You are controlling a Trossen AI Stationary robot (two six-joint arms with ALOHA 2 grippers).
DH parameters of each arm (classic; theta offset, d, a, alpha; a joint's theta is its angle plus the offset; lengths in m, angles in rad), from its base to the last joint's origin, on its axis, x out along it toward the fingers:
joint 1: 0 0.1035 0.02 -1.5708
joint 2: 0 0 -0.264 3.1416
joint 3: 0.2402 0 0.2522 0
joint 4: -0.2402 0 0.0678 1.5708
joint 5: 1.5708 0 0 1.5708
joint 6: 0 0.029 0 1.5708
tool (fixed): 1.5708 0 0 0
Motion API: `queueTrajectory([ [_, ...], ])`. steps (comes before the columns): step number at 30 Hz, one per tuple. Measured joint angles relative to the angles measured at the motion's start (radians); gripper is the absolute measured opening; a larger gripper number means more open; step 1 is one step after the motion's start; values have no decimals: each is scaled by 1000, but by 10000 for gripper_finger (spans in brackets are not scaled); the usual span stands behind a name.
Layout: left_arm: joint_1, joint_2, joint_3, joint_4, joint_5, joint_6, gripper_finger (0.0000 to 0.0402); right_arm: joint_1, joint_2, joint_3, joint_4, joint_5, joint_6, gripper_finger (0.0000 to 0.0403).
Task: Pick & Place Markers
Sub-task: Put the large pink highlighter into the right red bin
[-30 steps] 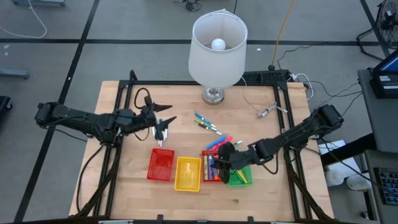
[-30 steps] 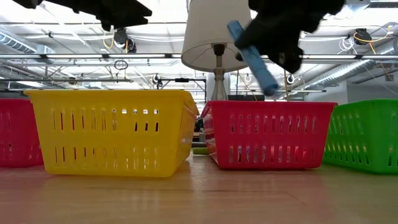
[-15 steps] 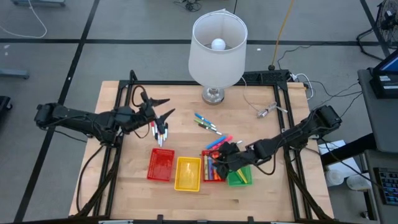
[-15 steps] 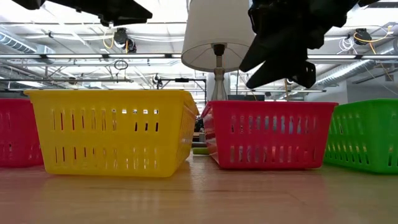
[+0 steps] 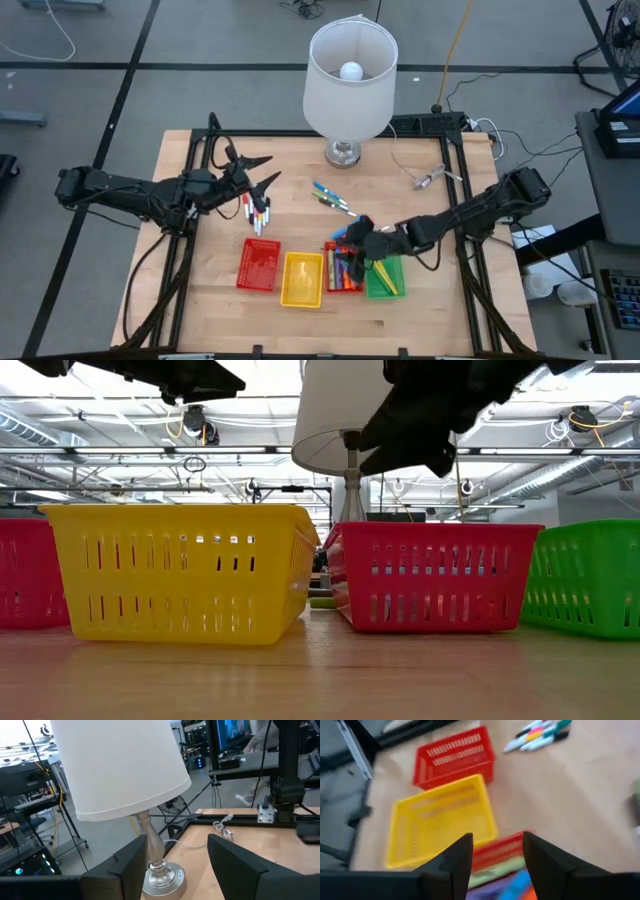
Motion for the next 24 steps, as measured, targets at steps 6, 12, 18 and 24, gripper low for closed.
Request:
queueTrajectory([
  [6,1,8,0,-23,1,-17,211,-111,-84,0,-248,1,-211,161],
  [12,5,29,0,-53,1,-22,220,-232,-104,-26,-495,-15,-368,161],
  [18,5,67,0,-57,1,-18,214,-288,-85,-136,-420,-135,-494,162],
  [24,6,113,0,-56,-5,-40,204,-333,-86,-210,-299,-182,-530,162],
])
